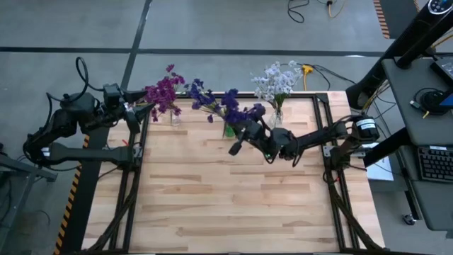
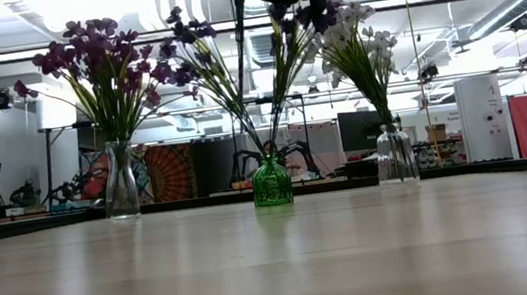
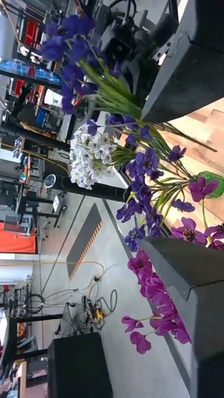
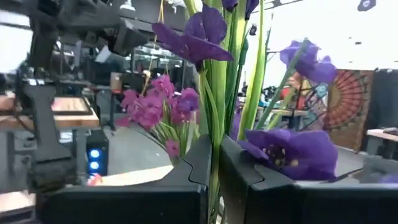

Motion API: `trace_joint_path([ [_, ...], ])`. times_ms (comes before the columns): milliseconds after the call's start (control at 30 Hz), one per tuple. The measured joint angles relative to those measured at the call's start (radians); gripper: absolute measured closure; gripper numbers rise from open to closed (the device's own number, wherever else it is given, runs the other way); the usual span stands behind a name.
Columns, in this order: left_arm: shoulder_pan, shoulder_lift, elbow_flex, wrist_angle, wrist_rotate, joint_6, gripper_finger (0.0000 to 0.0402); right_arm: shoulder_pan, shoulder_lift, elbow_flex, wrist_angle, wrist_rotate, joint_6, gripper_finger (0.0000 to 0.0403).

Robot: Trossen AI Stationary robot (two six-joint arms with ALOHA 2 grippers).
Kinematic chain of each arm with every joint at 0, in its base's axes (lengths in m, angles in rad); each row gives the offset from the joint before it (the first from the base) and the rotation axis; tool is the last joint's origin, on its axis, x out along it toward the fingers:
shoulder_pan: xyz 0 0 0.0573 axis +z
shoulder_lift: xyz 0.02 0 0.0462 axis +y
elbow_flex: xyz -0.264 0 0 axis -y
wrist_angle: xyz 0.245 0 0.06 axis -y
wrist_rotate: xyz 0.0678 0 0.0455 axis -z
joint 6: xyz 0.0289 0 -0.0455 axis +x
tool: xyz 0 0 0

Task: Sort flowers into vase by color
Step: Put the blue flowers into the green flower vase

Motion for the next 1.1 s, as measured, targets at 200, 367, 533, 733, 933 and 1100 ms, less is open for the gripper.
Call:
trace_joint_path([
  [200, 0.0, 0.0, 0.0, 0.0, 0.0, 0.021, 0.0108, -0.006, -0.001, 0.022, -0.019, 0.091, -0.102, 0.039],
  [367, 0.0, 0.0, 0.0, 0.0, 0.0, 0.022, 0.0108, -0.022, -0.001, 0.029, -0.04, 0.1, -0.122, 0.039],
  [533, 0.0, 0.0, 0.0, 0.0, 0.0, 0.022, 0.0108, -0.049, -0.002, 0.027, -0.042, 0.101, -0.121, 0.039],
  [733, 0.0, 0.0, 0.0, 0.0, 0.0, 0.022, 0.0108, -0.076, -0.002, 0.026, -0.044, 0.09, -0.114, 0.039],
  [933, 0.0, 0.001, 0.0, 0.0, 0.0, 0.025, 0.0108, -0.111, 0.021, 0.027, -0.057, 0.044, -0.067, 0.039],
  [1100, 0.0, 0.001, 0.0, 0.0, 0.0, 0.025, 0.0108, -0.113, 0.051, 0.046, -0.064, 0.042, -0.082, 0.039],
])
